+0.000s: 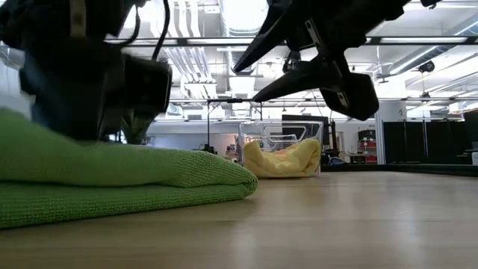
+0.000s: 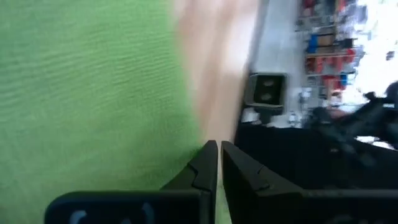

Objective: Fold microfiber towels
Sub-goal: Put the folded green towel into the transparent bin

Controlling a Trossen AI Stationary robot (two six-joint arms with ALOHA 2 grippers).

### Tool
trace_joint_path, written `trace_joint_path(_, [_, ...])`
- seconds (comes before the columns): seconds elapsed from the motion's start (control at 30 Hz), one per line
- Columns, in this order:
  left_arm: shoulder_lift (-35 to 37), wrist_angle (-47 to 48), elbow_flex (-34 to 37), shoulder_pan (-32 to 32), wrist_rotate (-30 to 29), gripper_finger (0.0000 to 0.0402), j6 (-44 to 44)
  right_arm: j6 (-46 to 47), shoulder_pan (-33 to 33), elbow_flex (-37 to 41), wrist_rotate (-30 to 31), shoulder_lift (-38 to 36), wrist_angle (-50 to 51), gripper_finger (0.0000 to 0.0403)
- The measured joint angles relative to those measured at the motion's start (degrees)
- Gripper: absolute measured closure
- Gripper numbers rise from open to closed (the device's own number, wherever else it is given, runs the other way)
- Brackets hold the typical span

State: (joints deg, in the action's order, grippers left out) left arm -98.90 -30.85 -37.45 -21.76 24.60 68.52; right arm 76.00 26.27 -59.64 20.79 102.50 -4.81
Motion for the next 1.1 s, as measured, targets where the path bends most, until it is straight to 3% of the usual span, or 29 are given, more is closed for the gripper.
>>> trace_joint_path(0.1, [3.23, 2.31, -0.72, -0.51, -0.68, 0.0395, 0.23, -0.01, -1.35, 0.53, -3.88, -0.01, -0.92, 0.0257])
trace_joint_path(0.23, [6.61, 13.55, -1.95, -1.54, -2.21, 0.0396, 0.26, -1.02, -5.31, 2.91, -11.85, 0.00, -0.24, 0.0251])
trace_joint_path(0.4, [8.97, 23.34, -2.90, -2.42, -2.67, 0.0396, 0.23, -6.16, -10.59, 3.65, -18.43, 0.00, -0.59, 0.0210])
trace_joint_path(0.73, [7.16, 26.20, -3.15, -2.71, -3.95, 0.0396, 0.20, -10.64, -16.53, 3.10, -24.61, 0.05, -0.14, 0.0112])
trace_joint_path(1.1, [5.30, 27.37, -3.10, -2.71, -5.18, 0.0396, -0.05, -6.57, -15.52, -2.31, -29.29, 11.08, -1.02, 0.0097])
